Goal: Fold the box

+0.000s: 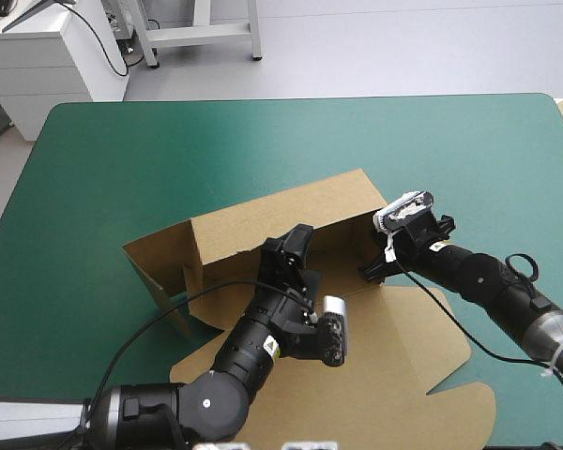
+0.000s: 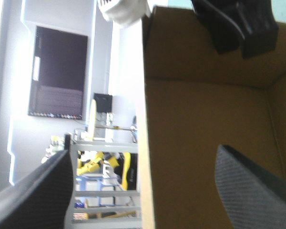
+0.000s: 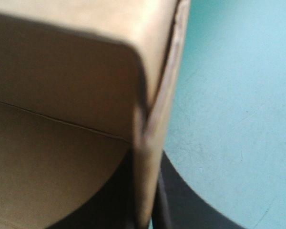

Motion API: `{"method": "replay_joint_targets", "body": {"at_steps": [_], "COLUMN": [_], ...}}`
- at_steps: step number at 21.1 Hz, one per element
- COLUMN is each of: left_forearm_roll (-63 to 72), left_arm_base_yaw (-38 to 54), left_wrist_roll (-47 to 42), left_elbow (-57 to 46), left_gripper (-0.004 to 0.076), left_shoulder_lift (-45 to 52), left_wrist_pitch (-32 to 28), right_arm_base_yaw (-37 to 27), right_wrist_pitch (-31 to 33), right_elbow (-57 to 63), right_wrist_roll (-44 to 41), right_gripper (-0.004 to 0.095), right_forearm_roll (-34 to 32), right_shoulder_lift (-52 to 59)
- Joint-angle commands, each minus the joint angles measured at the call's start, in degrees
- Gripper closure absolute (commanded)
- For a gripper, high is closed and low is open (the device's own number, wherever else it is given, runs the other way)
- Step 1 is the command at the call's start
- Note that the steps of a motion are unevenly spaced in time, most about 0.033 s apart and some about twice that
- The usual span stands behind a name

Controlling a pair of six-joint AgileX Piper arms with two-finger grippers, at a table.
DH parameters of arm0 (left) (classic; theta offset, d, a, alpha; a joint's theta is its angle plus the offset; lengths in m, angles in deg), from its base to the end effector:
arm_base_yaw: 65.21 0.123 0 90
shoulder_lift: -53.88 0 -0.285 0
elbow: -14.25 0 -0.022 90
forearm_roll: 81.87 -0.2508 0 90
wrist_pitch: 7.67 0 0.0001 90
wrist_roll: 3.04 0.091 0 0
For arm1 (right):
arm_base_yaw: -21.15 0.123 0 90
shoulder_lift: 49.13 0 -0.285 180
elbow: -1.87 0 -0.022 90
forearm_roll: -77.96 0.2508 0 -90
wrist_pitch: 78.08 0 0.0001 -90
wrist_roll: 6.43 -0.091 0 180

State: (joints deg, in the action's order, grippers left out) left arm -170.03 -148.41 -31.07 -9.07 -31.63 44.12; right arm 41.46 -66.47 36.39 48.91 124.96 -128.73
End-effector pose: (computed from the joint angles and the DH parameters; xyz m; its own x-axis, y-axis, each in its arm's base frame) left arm 0.1035 -0.2642 0.3267 0.4305 0.8708 -0.2373 0.3086 0.1050 0.9454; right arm 0.2416 0.1038 0.2730 -0.4208 -0.3195 -0.8490 -0.5320 0.8450 -0.0543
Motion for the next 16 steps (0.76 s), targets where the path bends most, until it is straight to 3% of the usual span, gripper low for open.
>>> {"method": "replay_joint_targets", "body": {"at_steps": [1, 3, 4, 7, 9, 11, 16], "left_forearm_roll": [-9.6, -8.0, -2.3, 5.4, 9.0, 11.2, 33.8], "left_arm_base_yaw": [-2.7, -2.9, -2.6, -2.6, -2.3, -0.5, 15.4], "left_wrist_roll": [-0.4, -0.2, 2.6, 10.9, 17.2, 17.6, 25.8], "left_elbow": [1.3, 2.7, 4.8, 8.2, 12.0, 15.8, 27.6], "left_gripper": [0.0165, 0.0329, 0.0512, 0.0701, 0.0707, 0.0706, 0.0706], "left_shoulder_lift": [2.2, 2.2, 2.2, 2.2, 2.2, 2.2, 2.2], "left_wrist_pitch": [3.6, 2.0, 0.1, -1.4, -1.5, -1.5, -6.6], "right_arm_base_yaw": [0.2, 0.2, 0.2, 0.2, 0.2, 0.2, 0.2], "right_wrist_pitch": [-1.5, -1.5, -1.5, -1.5, -1.5, -1.5, -1.4], "right_elbow": [-1.8, -1.8, -1.8, -1.8, -1.8, -1.8, -1.8], "right_wrist_roll": [0.5, 0.4, 0.2, 0.1, 0.1, 0.1, 0.1], "right_gripper": [0.0927, 0.0927, 0.0927, 0.0927, 0.0927, 0.0927, 0.0927], "right_forearm_roll": [-0.1, -0.1, -0.1, -0.1, -0.1, -0.1, -0.1], "right_shoulder_lift": [1.5, 1.5, 1.5, 1.5, 1.5, 1.5, 1.5]}}
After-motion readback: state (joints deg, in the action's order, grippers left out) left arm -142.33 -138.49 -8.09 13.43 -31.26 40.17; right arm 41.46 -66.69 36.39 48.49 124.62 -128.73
